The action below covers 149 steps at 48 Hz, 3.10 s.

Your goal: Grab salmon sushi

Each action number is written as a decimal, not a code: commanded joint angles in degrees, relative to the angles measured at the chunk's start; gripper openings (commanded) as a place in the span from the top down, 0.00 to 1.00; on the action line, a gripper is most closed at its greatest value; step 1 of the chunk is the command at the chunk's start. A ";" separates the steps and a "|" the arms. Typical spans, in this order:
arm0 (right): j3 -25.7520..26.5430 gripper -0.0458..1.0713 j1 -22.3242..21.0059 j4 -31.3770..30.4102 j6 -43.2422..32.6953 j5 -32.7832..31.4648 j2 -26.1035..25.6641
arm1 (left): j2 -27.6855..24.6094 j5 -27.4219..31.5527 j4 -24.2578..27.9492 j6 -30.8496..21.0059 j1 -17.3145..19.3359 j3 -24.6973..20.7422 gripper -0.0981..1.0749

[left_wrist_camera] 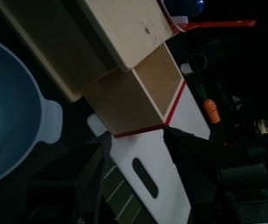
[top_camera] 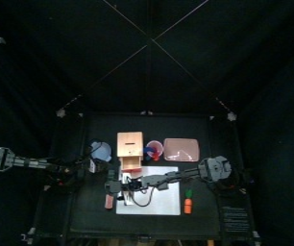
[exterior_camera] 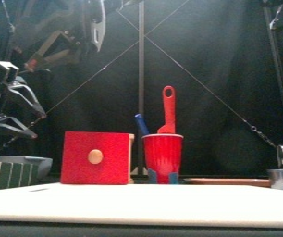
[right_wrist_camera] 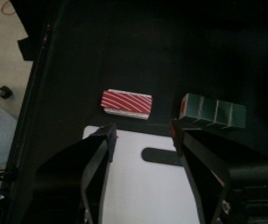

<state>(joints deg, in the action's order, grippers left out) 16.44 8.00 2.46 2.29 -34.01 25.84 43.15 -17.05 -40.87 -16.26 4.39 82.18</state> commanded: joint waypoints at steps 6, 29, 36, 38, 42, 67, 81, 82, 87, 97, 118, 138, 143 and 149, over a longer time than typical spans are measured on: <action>7.65 0.10 1.23 0.79 3.52 -4.48 2.99 | 0.00 0.00 0.62 0.26 1.76 -1.32 0.18; 22.94 0.08 2.11 8.96 23.20 -15.29 13.10 | 0.09 0.44 0.88 0.09 2.46 -1.32 0.18; 26.28 0.08 1.76 10.20 25.49 -16.70 15.38 | 0.00 0.44 0.88 0.18 2.55 -1.23 0.18; 26.98 0.08 1.76 10.20 25.58 -17.31 15.91 | 0.09 0.44 0.88 0.09 2.46 -1.23 0.18; 28.39 0.08 1.67 10.11 25.49 -18.54 16.70 | 0.09 0.44 0.88 0.09 2.55 -1.23 0.18; 24.26 0.12 -0.26 10.55 22.15 -18.28 6.33 | 5.80 22.15 9.14 -0.35 2.11 -6.42 0.18; 11.60 0.37 -2.55 11.60 20.04 -12.30 -1.85 | 8.35 37.79 6.86 -1.23 2.37 -9.32 0.17; 10.63 0.38 -2.81 11.87 20.04 -11.78 -2.55 | 8.44 38.14 5.98 -1.58 2.46 -9.49 0.17; 5.54 0.39 -3.96 14.41 20.04 -9.49 -5.71 | 8.35 39.20 -0.35 -3.96 2.11 -11.07 0.17; -7.03 0.39 -6.42 16.44 19.86 -3.16 -12.22 | 7.03 42.01 -5.01 -5.36 0.09 -13.01 0.17; -25.31 0.39 -11.43 21.53 19.95 6.15 -21.62 | 0.97 44.56 0.26 -13.97 -1.49 -18.98 0.17; -32.70 0.39 -13.18 22.06 20.04 9.84 -25.22 | -4.66 48.16 18.28 -39.29 -7.73 -23.64 0.17; -33.93 0.39 -13.45 22.06 20.04 10.11 -25.84 | -6.24 51.42 25.49 -49.83 -10.72 -24.43 0.17; -35.33 0.39 -13.62 22.06 20.13 10.72 -26.46 | -7.91 55.99 33.75 -61.96 -15.12 -26.46 0.17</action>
<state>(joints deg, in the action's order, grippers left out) -19.07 -5.19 24.35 22.32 -24.17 2.02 35.86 36.91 -11.87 -73.56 -8.17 58.36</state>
